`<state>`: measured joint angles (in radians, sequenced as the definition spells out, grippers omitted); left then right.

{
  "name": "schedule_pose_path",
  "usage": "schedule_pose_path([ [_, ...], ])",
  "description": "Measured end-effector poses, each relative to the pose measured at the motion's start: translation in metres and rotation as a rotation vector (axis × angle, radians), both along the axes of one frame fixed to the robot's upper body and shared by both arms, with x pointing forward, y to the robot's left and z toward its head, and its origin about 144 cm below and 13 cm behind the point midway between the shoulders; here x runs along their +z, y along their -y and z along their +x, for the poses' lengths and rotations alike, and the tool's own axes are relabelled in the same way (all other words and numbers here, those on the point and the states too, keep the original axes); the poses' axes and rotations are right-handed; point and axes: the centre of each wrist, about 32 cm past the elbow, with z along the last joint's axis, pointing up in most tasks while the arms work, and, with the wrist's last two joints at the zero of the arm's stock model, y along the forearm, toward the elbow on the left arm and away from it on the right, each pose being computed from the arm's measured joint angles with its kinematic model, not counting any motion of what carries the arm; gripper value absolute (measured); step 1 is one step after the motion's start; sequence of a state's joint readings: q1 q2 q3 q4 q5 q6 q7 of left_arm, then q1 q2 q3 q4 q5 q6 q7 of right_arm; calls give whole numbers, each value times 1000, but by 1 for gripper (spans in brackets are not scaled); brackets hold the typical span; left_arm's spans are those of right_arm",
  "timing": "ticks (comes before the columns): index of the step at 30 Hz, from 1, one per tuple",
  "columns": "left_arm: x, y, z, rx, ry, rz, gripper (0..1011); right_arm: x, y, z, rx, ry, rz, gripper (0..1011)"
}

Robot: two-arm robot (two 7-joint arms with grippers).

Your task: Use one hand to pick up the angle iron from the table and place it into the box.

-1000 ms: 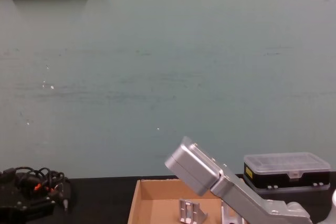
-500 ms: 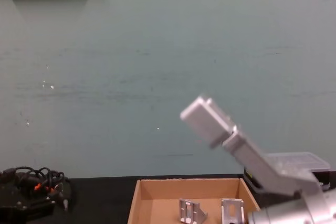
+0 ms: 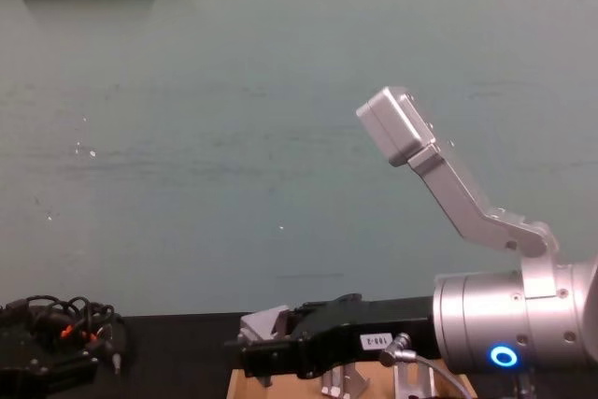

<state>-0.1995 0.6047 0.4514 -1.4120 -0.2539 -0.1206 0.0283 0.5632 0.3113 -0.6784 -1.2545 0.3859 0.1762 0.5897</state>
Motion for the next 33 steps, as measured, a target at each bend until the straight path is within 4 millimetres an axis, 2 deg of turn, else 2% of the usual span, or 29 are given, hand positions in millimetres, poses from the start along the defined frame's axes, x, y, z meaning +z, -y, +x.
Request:
schedule_pose_path([
  [10, 0, 0, 0, 0, 0, 0, 1000, -5, -5, 16, -117, -20, -42, 708],
  [33, 0, 0, 0, 0, 0, 0, 1000, -11, -17, 26, -190, -47, -117, 707],
])
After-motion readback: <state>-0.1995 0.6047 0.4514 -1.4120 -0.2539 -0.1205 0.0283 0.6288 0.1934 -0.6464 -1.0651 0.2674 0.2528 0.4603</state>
